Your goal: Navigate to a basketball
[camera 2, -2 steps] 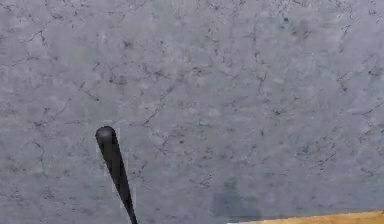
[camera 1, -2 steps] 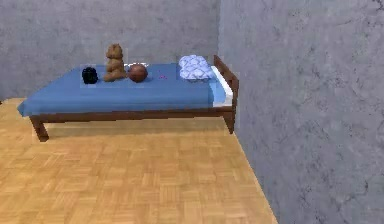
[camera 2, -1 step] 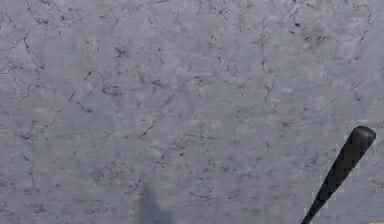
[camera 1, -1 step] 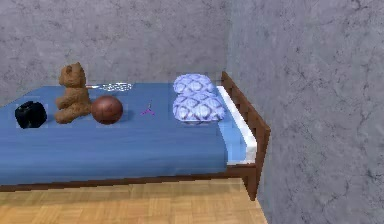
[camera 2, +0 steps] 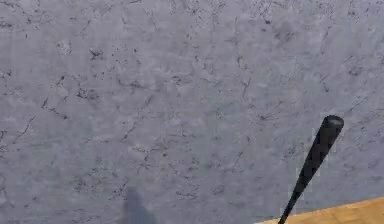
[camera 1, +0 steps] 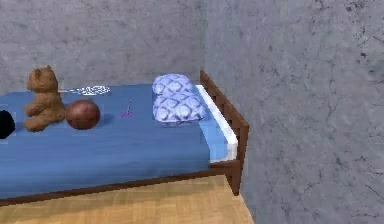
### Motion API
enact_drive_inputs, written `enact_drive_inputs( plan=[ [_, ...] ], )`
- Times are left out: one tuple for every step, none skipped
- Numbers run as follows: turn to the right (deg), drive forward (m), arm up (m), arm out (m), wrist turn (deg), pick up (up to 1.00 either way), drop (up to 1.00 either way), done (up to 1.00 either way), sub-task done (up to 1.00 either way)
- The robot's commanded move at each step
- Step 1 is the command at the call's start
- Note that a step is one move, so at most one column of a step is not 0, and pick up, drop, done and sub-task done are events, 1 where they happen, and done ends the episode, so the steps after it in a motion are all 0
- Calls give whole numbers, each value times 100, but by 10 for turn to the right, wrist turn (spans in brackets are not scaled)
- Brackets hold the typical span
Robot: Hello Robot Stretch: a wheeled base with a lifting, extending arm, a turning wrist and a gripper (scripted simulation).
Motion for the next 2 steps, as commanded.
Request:
enact_drive_inputs(
  plan=[
    [0, 35, 0, 0, 0, 0, 0, 0, 0],
    [-360, 0, 0, 0, 0, 0, 0, 0, 0]
  ],
)
